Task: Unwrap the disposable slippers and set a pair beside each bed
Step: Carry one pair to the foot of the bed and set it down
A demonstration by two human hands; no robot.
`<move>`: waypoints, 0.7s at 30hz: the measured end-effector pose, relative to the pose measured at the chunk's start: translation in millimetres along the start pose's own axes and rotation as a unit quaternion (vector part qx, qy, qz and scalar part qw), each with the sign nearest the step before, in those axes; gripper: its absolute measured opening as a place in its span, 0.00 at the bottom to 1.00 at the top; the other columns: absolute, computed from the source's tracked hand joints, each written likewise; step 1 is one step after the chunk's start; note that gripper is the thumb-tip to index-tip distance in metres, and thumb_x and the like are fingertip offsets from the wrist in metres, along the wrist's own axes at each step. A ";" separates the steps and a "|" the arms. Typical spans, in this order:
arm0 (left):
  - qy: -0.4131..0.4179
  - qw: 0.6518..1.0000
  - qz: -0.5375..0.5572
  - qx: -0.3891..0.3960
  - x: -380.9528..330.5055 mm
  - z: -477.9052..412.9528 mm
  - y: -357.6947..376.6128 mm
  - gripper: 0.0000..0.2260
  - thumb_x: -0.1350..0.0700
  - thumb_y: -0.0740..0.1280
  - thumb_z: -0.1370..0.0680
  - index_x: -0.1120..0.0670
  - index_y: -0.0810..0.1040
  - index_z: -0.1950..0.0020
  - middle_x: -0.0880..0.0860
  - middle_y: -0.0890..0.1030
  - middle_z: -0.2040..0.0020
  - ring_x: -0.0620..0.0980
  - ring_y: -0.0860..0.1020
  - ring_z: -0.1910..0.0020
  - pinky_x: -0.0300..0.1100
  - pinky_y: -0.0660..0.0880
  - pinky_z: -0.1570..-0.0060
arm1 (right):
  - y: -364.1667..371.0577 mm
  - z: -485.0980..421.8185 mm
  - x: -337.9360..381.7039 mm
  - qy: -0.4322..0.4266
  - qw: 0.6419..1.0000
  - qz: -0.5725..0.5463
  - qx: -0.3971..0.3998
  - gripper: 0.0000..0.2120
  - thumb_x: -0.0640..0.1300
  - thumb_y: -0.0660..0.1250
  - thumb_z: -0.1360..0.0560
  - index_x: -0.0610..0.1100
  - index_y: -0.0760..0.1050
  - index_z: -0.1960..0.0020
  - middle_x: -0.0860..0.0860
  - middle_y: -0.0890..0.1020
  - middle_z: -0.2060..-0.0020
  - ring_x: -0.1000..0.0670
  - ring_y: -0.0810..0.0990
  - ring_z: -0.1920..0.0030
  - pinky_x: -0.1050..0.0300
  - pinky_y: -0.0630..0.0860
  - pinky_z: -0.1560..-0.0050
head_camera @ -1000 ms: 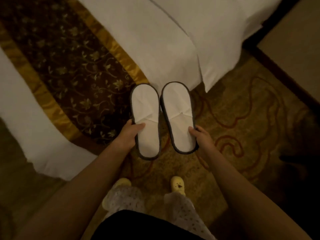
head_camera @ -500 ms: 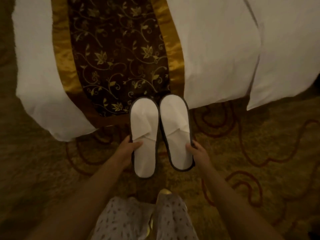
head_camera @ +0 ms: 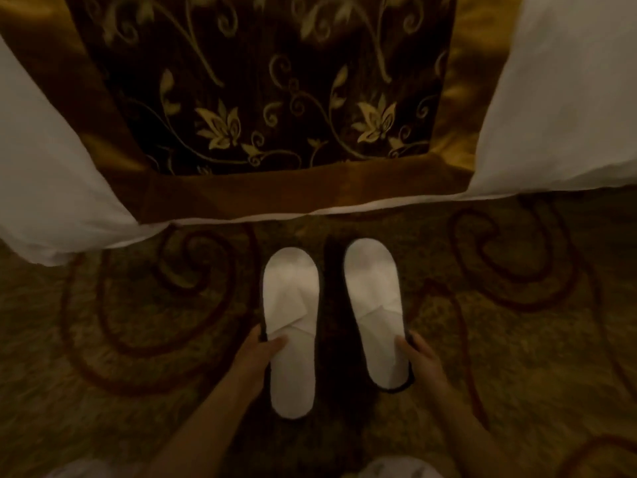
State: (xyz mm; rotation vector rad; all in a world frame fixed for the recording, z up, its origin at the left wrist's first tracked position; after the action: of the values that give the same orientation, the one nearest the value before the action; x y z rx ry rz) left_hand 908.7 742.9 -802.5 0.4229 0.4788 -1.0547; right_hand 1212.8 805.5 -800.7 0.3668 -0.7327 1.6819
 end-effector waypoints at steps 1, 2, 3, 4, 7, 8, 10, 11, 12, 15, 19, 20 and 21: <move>0.007 1.000 0.008 0.000 3.7 -14.2 0.0 0.24 0.63 0.67 0.24 0.54 0.67 0.29 0.56 0.76 0.36 0.53 0.76 0.45 0.51 0.74 0.44 | 2.7 -16.2 -6.7 0.001 1.000 0.012 -0.008 0.21 0.48 0.63 0.22 0.44 0.68 0.31 0.45 0.71 0.31 0.42 0.69 0.33 0.46 0.70 0.35; 0.015 1.000 0.017 -0.002 4.7 -26.4 0.7 0.24 0.63 0.66 0.24 0.54 0.67 0.29 0.56 0.76 0.36 0.52 0.76 0.46 0.50 0.74 0.44 | 6.1 -31.5 -8.9 -0.001 1.000 0.019 -0.014 0.22 0.49 0.63 0.22 0.44 0.67 0.31 0.44 0.70 0.31 0.41 0.69 0.33 0.47 0.69 0.36; 0.023 0.999 0.027 -0.004 4.3 -37.0 1.4 0.24 0.63 0.66 0.24 0.54 0.67 0.29 0.56 0.76 0.36 0.52 0.76 0.48 0.49 0.73 0.45 | 10.0 -47.1 -7.7 -0.004 1.000 0.017 -0.019 0.22 0.48 0.63 0.22 0.43 0.67 0.30 0.44 0.70 0.31 0.40 0.69 0.33 0.47 0.69 0.37; 0.026 0.999 0.038 -0.008 4.1 -46.7 1.5 0.24 0.64 0.66 0.24 0.54 0.67 0.29 0.55 0.76 0.37 0.51 0.76 0.48 0.49 0.73 0.45 | 13.4 -62.4 -4.2 -0.008 1.000 0.008 -0.026 0.22 0.48 0.63 0.22 0.42 0.67 0.30 0.43 0.71 0.31 0.40 0.70 0.33 0.47 0.69 0.36; 0.029 0.997 0.065 -0.012 1.9 -67.0 0.8 0.23 0.64 0.66 0.24 0.54 0.68 0.29 0.54 0.77 0.38 0.50 0.76 0.51 0.46 0.74 0.50 | 28.0 -101.3 11.3 -0.015 0.998 -0.025 -0.048 0.21 0.45 0.62 0.22 0.39 0.67 0.31 0.40 0.72 0.32 0.38 0.71 0.35 0.46 0.69 0.36; 0.028 0.997 0.067 -0.012 1.7 -70.3 -0.5 0.23 0.64 0.66 0.24 0.54 0.68 0.30 0.54 0.77 0.40 0.49 0.76 0.52 0.45 0.74 0.52 | 34.4 -109.5 15.9 -0.015 0.998 -0.030 -0.051 0.21 0.45 0.62 0.21 0.39 0.66 0.30 0.40 0.71 0.32 0.38 0.71 0.34 0.46 0.69 0.36; 0.025 0.997 0.066 -0.011 1.5 -73.1 -2.9 0.22 0.64 0.66 0.24 0.54 0.68 0.30 0.50 0.79 0.47 0.48 0.76 0.53 0.43 0.74 0.56 | 47.0 -121.2 23.4 -0.021 0.998 -0.019 -0.054 0.22 0.45 0.61 0.21 0.38 0.65 0.30 0.39 0.71 0.32 0.37 0.71 0.34 0.45 0.69 0.35; 0.024 0.998 0.063 -0.009 0.9 -73.2 -4.1 0.22 0.63 0.66 0.24 0.54 0.68 0.30 0.49 0.79 0.50 0.48 0.76 0.53 0.43 0.74 0.58 | 51.2 -124.5 26.9 -0.026 0.998 0.004 -0.062 0.21 0.46 0.60 0.21 0.37 0.66 0.31 0.38 0.72 0.33 0.37 0.71 0.35 0.45 0.69 0.36; 0.023 0.998 0.061 -0.010 0.9 -73.2 -6.0 0.22 0.63 0.66 0.24 0.54 0.68 0.30 0.48 0.79 0.51 0.48 0.76 0.53 0.42 0.74 0.58 | 54.0 -125.1 30.5 -0.031 0.996 0.042 -0.078 0.22 0.47 0.60 0.21 0.36 0.67 0.32 0.38 0.72 0.34 0.36 0.72 0.36 0.45 0.69 0.37; 0.020 0.998 0.058 -0.015 3.1 -74.0 -12.8 0.23 0.63 0.66 0.24 0.54 0.68 0.30 0.49 0.79 0.51 0.48 0.77 0.53 0.43 0.74 0.57 | 54.9 -120.2 40.3 -0.058 0.970 0.189 -0.139 0.21 0.47 0.59 0.21 0.33 0.69 0.36 0.36 0.74 0.38 0.36 0.74 0.39 0.45 0.71 0.38; 0.018 0.998 0.054 -0.025 3.1 -75.7 -14.4 0.23 0.63 0.67 0.24 0.54 0.68 0.30 0.51 0.78 0.47 0.49 0.76 0.53 0.43 0.74 0.55 | 52.7 -117.1 50.2 -0.088 0.935 0.301 -0.168 0.17 0.46 0.58 0.21 0.32 0.71 0.41 0.36 0.77 0.42 0.37 0.77 0.43 0.48 0.75 0.45; 0.017 0.998 0.055 -0.022 2.6 -75.6 -13.3 0.23 0.63 0.67 0.24 0.54 0.68 0.30 0.51 0.78 0.47 0.50 0.77 0.52 0.44 0.75 0.54 | 52.1 -116.9 51.9 -0.090 0.927 0.325 -0.166 0.17 0.45 0.58 0.21 0.32 0.71 0.42 0.36 0.77 0.42 0.37 0.77 0.44 0.48 0.75 0.46; 0.016 0.998 0.051 -0.020 1.9 -74.9 -11.6 0.23 0.63 0.67 0.24 0.54 0.68 0.30 0.52 0.79 0.46 0.51 0.77 0.50 0.46 0.75 0.51 | 51.7 -115.7 55.0 -0.098 0.914 0.356 -0.166 0.16 0.45 0.58 0.21 0.32 0.71 0.42 0.36 0.76 0.42 0.37 0.76 0.43 0.48 0.74 0.45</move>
State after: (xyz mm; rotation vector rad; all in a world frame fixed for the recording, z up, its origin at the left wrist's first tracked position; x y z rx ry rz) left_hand 886.4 777.4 -866.2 0.4252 0.5020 -0.9403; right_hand 1166.6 916.7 -868.4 0.0115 -1.4006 2.1588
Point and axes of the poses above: each hand's wrist, its own z-axis away from the middle knuckle, its own y-axis out of the palm, x = y × z, the point moved 9 cm from there along -z, towards the middle knuckle
